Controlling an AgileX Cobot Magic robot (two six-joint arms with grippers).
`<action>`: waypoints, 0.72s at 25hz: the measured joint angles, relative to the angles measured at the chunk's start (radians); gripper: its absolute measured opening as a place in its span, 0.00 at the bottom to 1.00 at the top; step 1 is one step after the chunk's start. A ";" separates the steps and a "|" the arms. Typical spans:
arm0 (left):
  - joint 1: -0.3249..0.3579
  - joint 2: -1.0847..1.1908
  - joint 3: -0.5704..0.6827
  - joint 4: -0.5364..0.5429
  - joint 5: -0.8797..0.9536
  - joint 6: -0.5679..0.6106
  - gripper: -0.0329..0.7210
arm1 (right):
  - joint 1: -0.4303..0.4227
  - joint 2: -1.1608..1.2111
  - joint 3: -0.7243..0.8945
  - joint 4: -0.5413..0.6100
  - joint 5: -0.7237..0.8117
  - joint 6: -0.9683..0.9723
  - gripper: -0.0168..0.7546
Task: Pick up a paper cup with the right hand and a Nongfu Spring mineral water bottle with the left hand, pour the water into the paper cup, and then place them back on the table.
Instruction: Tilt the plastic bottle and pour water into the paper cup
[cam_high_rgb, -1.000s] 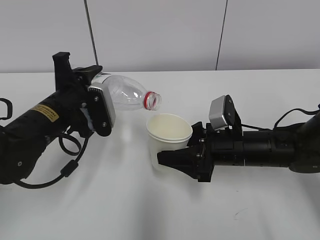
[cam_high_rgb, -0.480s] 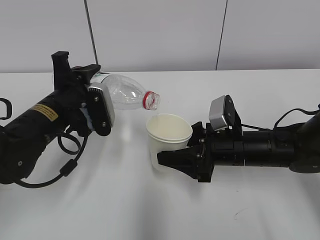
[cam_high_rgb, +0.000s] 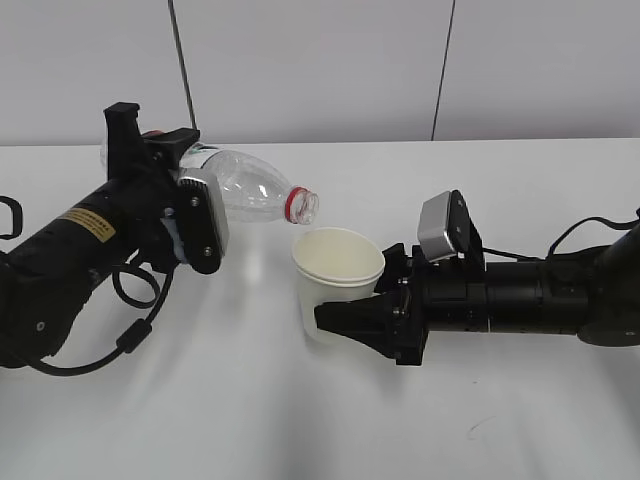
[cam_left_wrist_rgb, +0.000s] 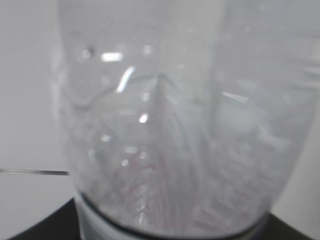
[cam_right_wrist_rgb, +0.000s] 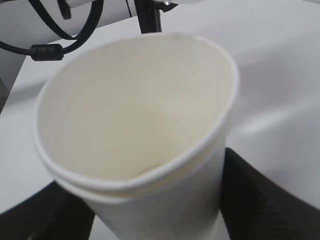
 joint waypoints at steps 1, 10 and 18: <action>0.000 0.000 0.000 0.000 0.000 0.003 0.49 | 0.000 0.000 0.000 0.000 0.000 0.000 0.68; 0.000 0.000 0.000 -0.010 -0.001 0.010 0.49 | 0.000 0.000 0.000 0.000 0.000 -0.002 0.68; 0.000 0.000 0.000 -0.016 -0.001 0.014 0.49 | 0.000 0.000 0.000 0.000 0.000 -0.002 0.68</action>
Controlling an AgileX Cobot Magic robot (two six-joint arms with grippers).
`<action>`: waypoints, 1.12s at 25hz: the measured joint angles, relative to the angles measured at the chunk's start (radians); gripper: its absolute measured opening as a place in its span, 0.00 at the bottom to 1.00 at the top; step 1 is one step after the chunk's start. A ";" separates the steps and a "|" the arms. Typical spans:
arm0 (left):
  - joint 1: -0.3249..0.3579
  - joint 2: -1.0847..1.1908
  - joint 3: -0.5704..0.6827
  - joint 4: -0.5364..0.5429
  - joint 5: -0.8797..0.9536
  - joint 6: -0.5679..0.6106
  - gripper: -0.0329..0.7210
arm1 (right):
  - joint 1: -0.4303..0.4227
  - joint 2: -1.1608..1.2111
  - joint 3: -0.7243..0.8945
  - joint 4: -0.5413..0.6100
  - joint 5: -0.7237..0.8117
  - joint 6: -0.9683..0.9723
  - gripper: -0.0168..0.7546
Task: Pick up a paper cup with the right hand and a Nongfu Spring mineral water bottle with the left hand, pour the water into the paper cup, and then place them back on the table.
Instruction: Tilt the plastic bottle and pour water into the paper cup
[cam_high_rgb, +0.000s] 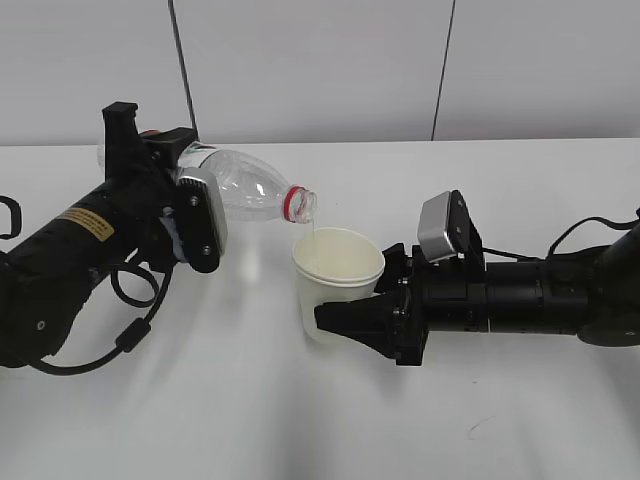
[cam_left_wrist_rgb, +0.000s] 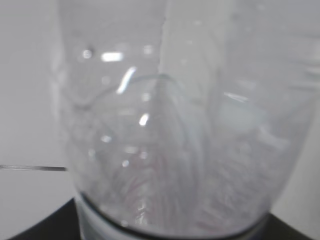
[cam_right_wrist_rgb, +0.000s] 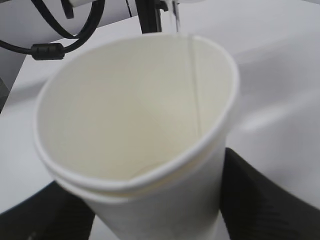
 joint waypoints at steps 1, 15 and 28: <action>0.000 0.000 0.000 0.000 0.000 -0.001 0.49 | 0.000 0.000 0.000 0.000 0.000 0.000 0.68; -0.001 0.000 0.000 -0.001 0.000 0.008 0.48 | 0.000 0.000 0.000 0.000 0.000 0.000 0.68; -0.005 0.000 0.000 -0.001 0.000 0.015 0.48 | 0.000 0.000 0.000 0.000 0.000 -0.001 0.68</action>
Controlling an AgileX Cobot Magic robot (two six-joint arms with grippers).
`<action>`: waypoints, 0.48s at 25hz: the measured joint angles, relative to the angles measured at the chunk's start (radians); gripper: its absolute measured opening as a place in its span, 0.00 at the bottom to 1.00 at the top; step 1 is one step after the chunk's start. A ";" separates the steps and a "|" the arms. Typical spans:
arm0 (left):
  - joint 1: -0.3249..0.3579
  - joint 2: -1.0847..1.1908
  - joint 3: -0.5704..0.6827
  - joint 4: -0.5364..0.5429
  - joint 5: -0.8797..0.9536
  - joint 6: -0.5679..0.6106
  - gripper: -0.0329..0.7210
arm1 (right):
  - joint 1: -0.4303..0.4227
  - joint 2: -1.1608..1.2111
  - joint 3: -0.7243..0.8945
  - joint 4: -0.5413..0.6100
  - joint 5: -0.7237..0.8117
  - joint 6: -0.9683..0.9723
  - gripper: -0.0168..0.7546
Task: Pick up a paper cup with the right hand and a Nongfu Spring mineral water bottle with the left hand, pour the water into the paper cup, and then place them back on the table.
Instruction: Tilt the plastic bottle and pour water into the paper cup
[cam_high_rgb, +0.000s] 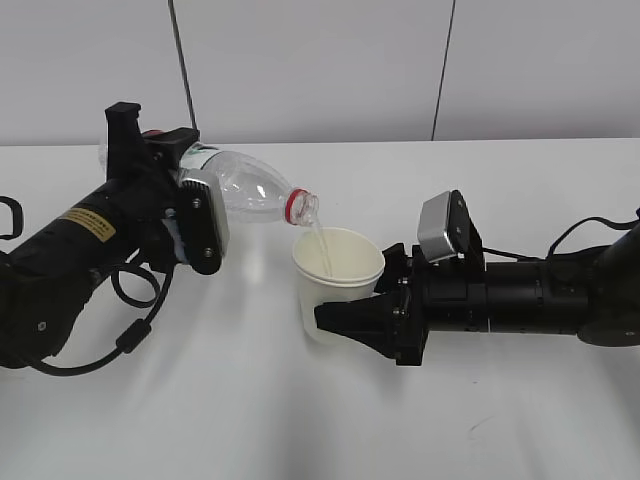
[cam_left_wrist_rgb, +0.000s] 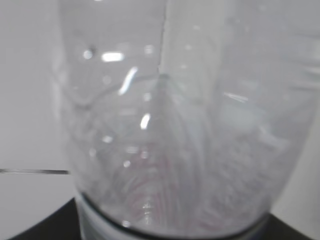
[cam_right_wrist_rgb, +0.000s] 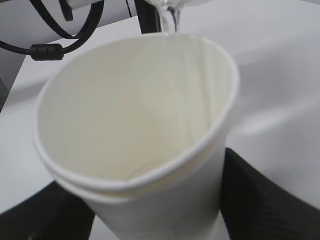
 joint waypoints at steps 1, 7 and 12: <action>0.000 0.000 0.000 0.000 0.000 0.001 0.48 | 0.000 0.000 0.000 0.000 0.000 -0.003 0.68; 0.000 0.000 0.000 0.000 0.000 0.013 0.48 | 0.000 0.000 0.000 0.000 0.000 -0.011 0.68; 0.000 0.000 0.000 0.000 -0.001 0.019 0.48 | 0.000 0.000 0.000 0.006 0.000 -0.019 0.68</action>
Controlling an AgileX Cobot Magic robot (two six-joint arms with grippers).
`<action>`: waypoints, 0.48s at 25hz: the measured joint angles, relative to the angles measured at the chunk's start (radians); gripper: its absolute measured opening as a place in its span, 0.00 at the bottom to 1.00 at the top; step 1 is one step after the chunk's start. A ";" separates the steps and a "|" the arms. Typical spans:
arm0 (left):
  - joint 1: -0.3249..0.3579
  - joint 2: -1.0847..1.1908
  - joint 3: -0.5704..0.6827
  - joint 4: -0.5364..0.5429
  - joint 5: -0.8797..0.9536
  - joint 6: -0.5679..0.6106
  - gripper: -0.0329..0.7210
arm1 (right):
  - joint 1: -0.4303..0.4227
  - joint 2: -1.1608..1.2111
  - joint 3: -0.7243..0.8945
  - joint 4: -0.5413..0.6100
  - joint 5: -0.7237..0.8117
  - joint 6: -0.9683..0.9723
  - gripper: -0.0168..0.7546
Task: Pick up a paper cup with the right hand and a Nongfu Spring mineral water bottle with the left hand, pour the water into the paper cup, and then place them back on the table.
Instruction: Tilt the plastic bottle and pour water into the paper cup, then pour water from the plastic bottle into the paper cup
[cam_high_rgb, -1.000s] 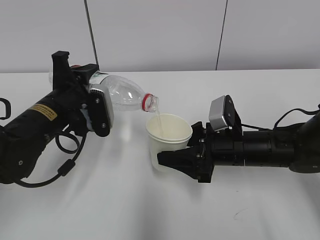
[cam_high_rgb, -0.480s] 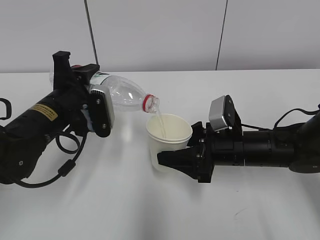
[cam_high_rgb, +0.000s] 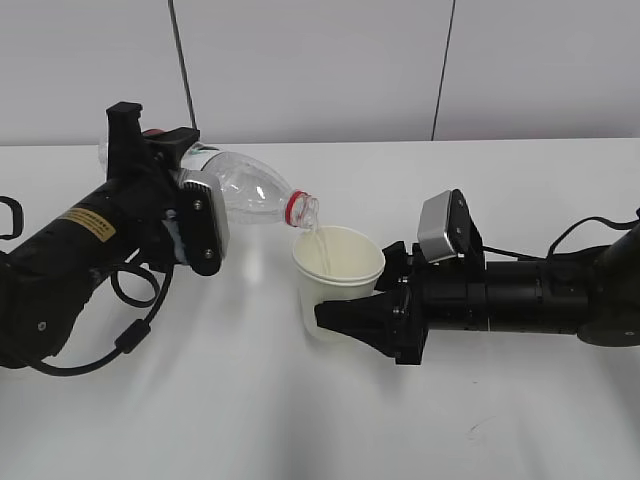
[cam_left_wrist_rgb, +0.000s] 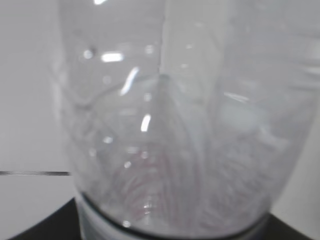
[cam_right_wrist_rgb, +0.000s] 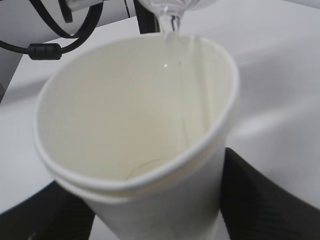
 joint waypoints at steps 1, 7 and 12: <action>0.000 0.000 0.000 0.000 0.000 0.000 0.48 | 0.000 0.000 0.000 0.004 0.000 -0.002 0.68; 0.000 0.000 0.000 0.000 -0.002 0.003 0.48 | 0.000 0.000 0.000 0.006 0.000 -0.034 0.68; -0.015 0.000 0.000 -0.004 -0.004 0.008 0.48 | 0.000 0.000 0.000 0.007 0.000 -0.045 0.68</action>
